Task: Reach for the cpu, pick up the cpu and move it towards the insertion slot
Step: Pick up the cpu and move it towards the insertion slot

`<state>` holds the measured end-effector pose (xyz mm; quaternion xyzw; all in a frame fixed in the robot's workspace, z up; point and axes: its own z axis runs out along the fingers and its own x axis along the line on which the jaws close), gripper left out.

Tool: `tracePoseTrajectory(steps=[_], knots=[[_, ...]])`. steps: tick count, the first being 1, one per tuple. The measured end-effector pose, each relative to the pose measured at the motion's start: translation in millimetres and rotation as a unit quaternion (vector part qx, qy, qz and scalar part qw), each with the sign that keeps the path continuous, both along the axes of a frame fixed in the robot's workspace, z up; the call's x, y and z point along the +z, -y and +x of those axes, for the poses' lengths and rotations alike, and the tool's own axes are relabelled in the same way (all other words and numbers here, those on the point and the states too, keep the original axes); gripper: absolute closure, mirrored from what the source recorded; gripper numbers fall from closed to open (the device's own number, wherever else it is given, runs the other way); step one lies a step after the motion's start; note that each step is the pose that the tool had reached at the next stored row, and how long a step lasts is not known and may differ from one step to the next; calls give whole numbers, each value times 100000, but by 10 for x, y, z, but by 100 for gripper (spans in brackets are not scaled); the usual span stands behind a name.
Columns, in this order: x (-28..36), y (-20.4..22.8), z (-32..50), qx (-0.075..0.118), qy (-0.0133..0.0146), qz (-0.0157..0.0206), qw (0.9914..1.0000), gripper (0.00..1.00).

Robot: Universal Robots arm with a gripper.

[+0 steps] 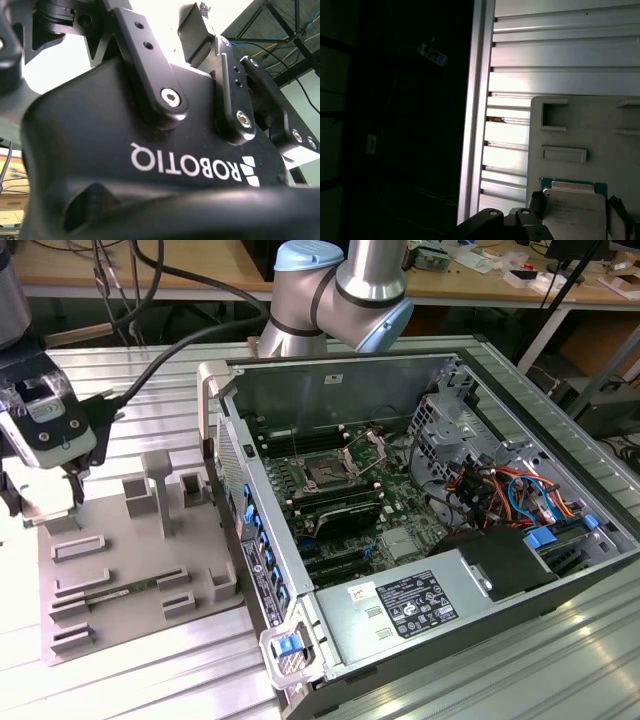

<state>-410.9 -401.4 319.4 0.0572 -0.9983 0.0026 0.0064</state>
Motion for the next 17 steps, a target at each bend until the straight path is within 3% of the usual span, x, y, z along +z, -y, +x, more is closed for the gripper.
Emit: tracePoseTrajectory(steps=[17], knots=[[81,0,0,1,-1,1,100000,45]])
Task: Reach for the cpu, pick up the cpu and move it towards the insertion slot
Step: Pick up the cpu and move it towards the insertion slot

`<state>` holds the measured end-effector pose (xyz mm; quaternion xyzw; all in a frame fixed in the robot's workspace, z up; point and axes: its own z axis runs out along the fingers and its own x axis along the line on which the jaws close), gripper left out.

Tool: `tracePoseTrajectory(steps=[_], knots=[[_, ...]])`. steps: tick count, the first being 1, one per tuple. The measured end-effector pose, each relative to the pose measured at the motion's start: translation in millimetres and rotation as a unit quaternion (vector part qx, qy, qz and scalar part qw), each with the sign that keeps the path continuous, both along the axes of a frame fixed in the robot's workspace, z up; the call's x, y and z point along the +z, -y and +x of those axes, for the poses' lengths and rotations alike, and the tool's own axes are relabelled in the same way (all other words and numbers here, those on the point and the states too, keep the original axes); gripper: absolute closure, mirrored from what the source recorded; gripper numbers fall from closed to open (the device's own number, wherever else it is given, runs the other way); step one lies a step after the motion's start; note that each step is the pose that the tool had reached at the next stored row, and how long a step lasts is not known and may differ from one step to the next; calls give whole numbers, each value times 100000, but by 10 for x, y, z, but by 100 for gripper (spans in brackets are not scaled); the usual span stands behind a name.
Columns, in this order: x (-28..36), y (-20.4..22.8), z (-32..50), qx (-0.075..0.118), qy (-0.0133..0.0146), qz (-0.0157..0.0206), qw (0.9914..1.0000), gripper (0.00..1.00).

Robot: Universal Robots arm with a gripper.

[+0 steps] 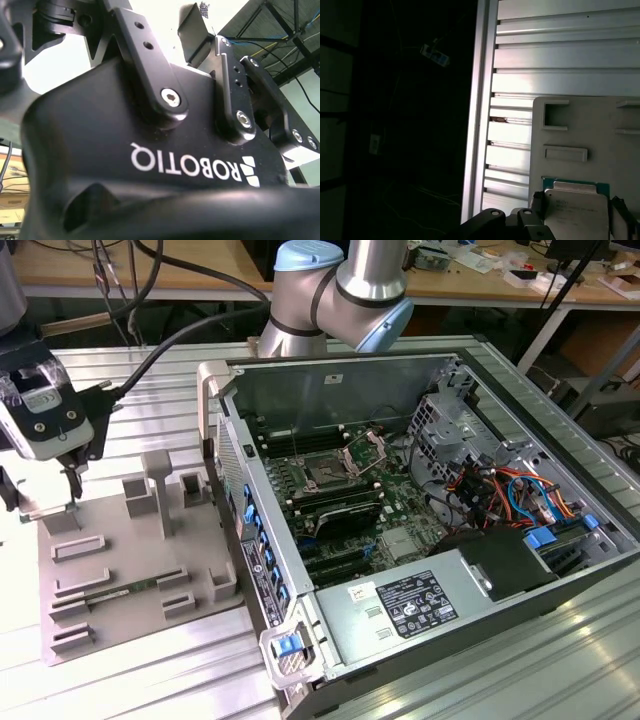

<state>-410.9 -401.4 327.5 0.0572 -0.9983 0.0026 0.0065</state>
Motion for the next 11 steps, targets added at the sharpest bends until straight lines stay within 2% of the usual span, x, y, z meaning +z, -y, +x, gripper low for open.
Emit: tracePoseTrajectory(steps=[11], knots=[[75,0,0,-1,1,-4,100000,45]])
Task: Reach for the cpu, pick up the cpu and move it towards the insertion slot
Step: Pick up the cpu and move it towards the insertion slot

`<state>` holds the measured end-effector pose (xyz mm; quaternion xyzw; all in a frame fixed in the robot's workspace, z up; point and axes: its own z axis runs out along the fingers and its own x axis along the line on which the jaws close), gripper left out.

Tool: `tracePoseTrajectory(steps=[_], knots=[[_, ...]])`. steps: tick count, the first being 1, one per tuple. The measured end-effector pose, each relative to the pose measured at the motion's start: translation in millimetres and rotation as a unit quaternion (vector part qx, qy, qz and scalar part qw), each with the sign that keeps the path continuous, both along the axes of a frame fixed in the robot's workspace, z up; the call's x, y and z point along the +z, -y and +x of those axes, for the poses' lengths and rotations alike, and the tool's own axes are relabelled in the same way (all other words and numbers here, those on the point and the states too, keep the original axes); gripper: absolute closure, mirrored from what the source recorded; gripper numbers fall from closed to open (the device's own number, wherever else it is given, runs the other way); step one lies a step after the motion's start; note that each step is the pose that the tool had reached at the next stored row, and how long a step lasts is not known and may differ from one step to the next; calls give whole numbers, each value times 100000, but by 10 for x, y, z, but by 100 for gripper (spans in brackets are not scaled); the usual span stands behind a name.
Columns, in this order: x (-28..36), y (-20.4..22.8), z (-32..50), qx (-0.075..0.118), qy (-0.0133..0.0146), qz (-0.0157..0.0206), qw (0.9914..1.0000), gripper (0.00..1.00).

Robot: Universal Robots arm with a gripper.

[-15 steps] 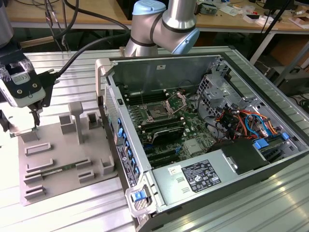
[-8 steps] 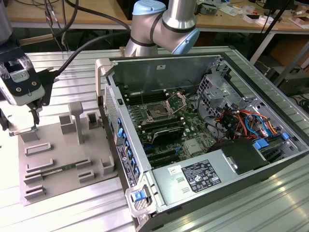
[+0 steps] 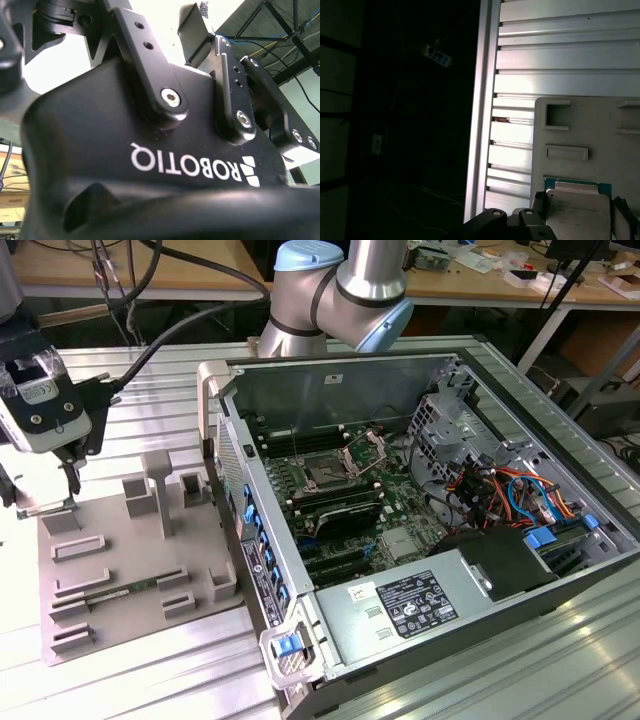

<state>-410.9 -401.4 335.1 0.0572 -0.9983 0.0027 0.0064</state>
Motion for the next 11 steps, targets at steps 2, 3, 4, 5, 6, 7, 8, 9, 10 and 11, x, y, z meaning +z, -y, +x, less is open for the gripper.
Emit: tracePoseTrajectory(steps=[2,3,4,5,6,7,8,9,10,11], knots=[[25,0,0,2,-4,0,100000,45],[35,0,0,2,1,4,100000,45],[41,0,0,1,2,4,100000,45],[47,0,0,2,1,4,100000,45],[55,0,0,1,-1,2,100000,45],[61,0,0,1,-1,3,100000,45],[68,0,0,1,2,3,100000,45],[73,0,0,1,-2,2,100000,45],[81,0,0,3,0,1,100000,45],[89,0,0,0,1,3,100000,45]])
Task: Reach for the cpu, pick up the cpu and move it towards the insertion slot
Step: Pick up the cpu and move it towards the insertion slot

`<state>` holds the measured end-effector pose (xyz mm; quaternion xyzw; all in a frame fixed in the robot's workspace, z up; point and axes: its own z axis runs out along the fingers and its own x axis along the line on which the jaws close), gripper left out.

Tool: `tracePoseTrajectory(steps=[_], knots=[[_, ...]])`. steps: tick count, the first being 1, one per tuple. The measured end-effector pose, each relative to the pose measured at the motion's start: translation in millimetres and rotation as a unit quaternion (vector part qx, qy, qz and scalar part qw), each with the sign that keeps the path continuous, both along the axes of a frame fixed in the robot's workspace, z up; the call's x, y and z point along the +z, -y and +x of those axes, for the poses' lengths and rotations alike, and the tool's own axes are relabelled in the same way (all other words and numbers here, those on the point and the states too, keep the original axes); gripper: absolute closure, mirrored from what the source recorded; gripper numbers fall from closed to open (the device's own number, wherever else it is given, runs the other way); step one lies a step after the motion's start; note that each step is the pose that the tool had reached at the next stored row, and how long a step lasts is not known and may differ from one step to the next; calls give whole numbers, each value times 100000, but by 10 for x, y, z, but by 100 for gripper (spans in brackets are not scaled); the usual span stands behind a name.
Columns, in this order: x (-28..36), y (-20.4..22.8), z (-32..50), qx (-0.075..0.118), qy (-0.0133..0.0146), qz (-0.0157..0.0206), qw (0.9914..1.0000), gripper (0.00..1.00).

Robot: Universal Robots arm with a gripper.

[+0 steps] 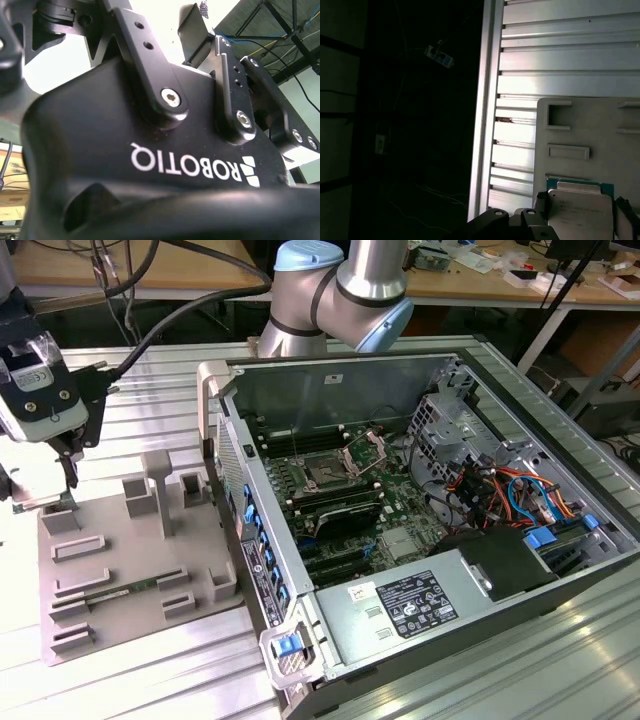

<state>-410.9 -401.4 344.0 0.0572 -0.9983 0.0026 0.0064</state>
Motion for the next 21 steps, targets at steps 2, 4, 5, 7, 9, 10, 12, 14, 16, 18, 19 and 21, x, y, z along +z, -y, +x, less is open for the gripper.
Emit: tracePoseTrajectory(steps=[2,4,5,7,9,10,12,14,16,18,19,21], knots=[[17,0,0,1,-4,1,100000,45],[36,0,0,1,-4,-2,100000,45],[41,0,0,0,-4,-2,100000,45],[62,0,0,0,-2,-1,100000,45],[76,0,0,1,-2,0,100000,45],[83,0,0,0,0,-1,100000,45],[97,0,0,0,-3,-1,100000,45],[113,0,0,-1,-4,-4,100000,45],[130,0,0,1,-5,-3,100000,45],[151,0,0,1,-4,0,100000,45],[159,0,0,1,-2,-2,100000,45],[173,0,0,2,-2,-4,100000,45]])
